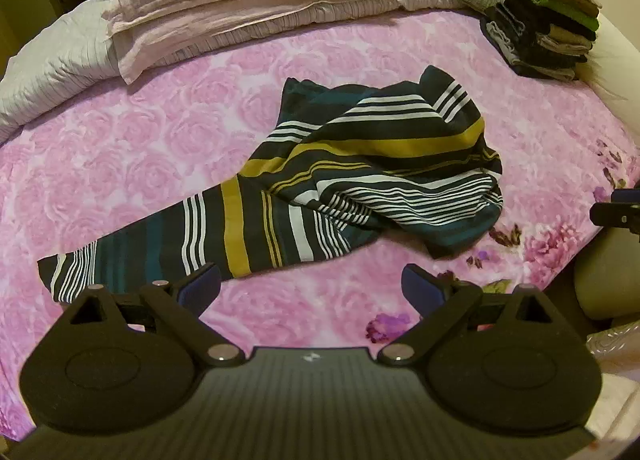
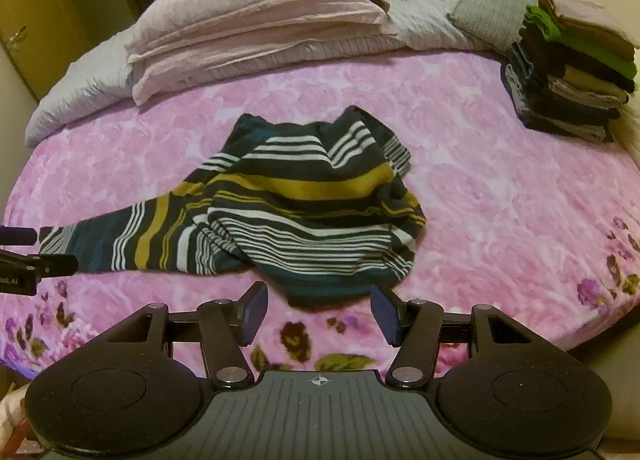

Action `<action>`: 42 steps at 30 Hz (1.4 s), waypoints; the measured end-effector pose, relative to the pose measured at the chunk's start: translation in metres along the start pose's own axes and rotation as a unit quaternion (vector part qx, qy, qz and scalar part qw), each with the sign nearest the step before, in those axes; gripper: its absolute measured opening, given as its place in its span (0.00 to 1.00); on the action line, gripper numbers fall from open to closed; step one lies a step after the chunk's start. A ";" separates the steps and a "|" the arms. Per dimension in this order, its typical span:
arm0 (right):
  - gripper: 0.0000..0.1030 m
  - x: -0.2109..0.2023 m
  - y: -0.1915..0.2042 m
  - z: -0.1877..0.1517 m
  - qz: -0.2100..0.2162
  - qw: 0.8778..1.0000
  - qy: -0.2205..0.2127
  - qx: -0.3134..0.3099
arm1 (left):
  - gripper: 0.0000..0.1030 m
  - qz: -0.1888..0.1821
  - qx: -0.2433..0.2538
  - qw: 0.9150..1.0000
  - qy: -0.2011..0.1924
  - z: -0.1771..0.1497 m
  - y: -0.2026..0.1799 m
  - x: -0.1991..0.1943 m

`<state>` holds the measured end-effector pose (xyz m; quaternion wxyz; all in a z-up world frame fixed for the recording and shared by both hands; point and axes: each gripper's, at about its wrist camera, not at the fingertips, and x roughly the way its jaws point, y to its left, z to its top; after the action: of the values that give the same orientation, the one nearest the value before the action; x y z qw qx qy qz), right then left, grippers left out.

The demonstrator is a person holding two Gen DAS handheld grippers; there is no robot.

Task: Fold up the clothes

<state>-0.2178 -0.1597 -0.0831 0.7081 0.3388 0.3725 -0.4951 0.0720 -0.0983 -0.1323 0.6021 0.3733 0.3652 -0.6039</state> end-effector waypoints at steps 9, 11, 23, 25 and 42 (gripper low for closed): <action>0.52 0.027 -0.031 -0.009 0.005 1.000 0.028 -0.008 | 0.91 0.015 0.001 1.000 0.027 -0.009 -0.022 0.033; 0.52 0.036 -0.037 -0.011 0.006 0.999 0.035 -0.015 | 0.91 0.019 0.004 0.999 0.033 -0.013 -0.027 0.044; 0.52 0.109 -0.076 -0.021 -0.010 0.998 0.052 -0.037 | 0.81 0.040 0.099 0.994 0.023 -0.039 -0.047 0.136; 0.52 0.122 -0.082 -0.023 -0.016 0.998 0.054 -0.038 | 0.80 0.041 0.126 0.991 0.014 -0.041 -0.049 0.155; 0.52 0.187 -0.105 -0.060 -0.064 0.992 0.060 -0.088 | 0.50 0.022 0.405 0.907 -0.112 -0.067 -0.077 0.264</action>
<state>-0.2861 -0.2220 -0.2860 0.6781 0.2803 0.4774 -0.4834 -0.0029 -0.1583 -0.3984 0.4490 0.5231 0.0108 -0.7243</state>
